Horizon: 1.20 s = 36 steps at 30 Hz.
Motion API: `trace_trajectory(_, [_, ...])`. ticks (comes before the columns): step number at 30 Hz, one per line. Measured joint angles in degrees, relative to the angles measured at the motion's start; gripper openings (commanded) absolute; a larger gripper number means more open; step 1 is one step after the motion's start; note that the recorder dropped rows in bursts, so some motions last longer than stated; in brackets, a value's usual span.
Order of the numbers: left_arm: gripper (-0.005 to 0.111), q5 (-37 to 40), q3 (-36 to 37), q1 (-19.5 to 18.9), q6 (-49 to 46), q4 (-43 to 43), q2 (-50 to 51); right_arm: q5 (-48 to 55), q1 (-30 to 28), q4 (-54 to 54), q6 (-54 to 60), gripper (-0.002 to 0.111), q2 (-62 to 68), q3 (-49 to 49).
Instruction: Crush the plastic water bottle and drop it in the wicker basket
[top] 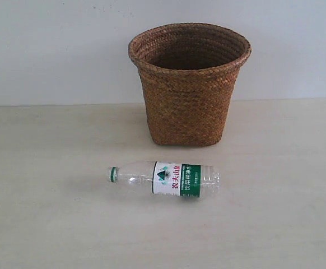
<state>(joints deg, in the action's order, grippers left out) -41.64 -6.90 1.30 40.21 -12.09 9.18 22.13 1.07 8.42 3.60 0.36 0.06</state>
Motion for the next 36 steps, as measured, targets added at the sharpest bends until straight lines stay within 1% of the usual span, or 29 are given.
trace_trajectory(5, [0.004,-0.39,-8.15,0.0,3.27,6.91,14.18,0.0,0.0,0.0,0.0,0.0,0.0,0.0])
trace_trajectory(7, [0.004,-0.5,-12.91,0.0,3.01,9.32,20.69,0.0,0.0,0.0,0.0,0.0,0.0,0.0])
trace_trajectory(10, [0.004,-0.62,-20.13,0.0,-4.17,12.61,31.44,0.0,0.0,0.0,0.0,0.0,0.0,0.0])
trace_trajectory(12, [0.004,-0.27,-22.1,0.0,-8.16,13.0,35.54,0.0,0.0,0.0,0.0,0.0,0.0,0.0])
trace_trajectory(13, [0.004,2.18,-23.88,0.0,-13.61,13.16,38.59,0.0,0.0,0.0,0.0,0.0,0.0,0.0])
trace_trajectory(15, [0.004,7.94,-26.22,0.0,-19.99,13.43,41.24,0.0,0.0,0.0,0.0,0.0,0.0,0.0])
trace_trajectory(16, [0.004,13.92,-29.3,0.0,-25.68,13.43,43.39,0.0,0.0,0.0,0.0,0.0,0.0,0.0])
trace_trajectory(17, [0.004,17.12,-30.99,0.0,-28.11,13.57,44.57,0.0,0.0,0.0,0.0,0.0,0.0,0.0])
trace_trajectory(18, [0.004,22.79,-34.05,0.0,-30.6,14.4,46.79,0.0,0.0,0.0,0.0,0.0,0.0,0.0])
trace_trajectory(21, [0.004,30.22,-38.85,0.13,-32.04,17.68,50.04,0.0,0.0,0.0,0.0,0.0,0.0,0.0])
trace_trajectory(23, [0.004,35.9,-42.29,1.35,-32.39,20.65,52.69,0.0,0.0,0.0,0.0,0.0,0.0,0.0])
trace_trajectory(24, [0.004,38.82,-43.9,2.27,-32.44,22.01,54.18,0.0,0.0,0.0,0.0,0.0,0.0,0.0])
trace_trajectory(25, [0.004,43.87,-46.67,4.65,-33.33,24.17,57.0,0.0,0.0,0.0,0.0,0.0,0.0,0.0])
trace_trajectory(26, [0.004,46.64,-48.15,5.99,-34.53,24.96,58.58,0.0,0.0,0.0,0.0,0.0,0.0,0.0])
trace_trajectory(27, [0.004,52.06,-51.11,8.63,-37.63,25.68,61.59,0.0,0.0,0.0,0.0,0.0,0.0,0.0])
trace_trajectory(28, [0.004,55.26,-52.63,10.17,-39.69,25.94,62.99,0.0,0.0,0.0,0.0,0.0,0.0,0.0])
trace_trajectory(29, [0.004,61.4,-55.17,12.9,-43.62,26.06,65.24,0.0,0.0,0.0,0.0,0.0,0.0,0.0])
trace_trajectory(32, [0.004,68.42,-58.04,17.01,-51.96,26.06,67.61,0.0,0.0,0.0,0.0,0.0,0.0,0.0])
trace_trajectory(36, [0.004,75.86,-58.79,20.64,-63.25,26.06,69.17,0.0,0.0,0.0,0.0,0.0,0.0,0.0])
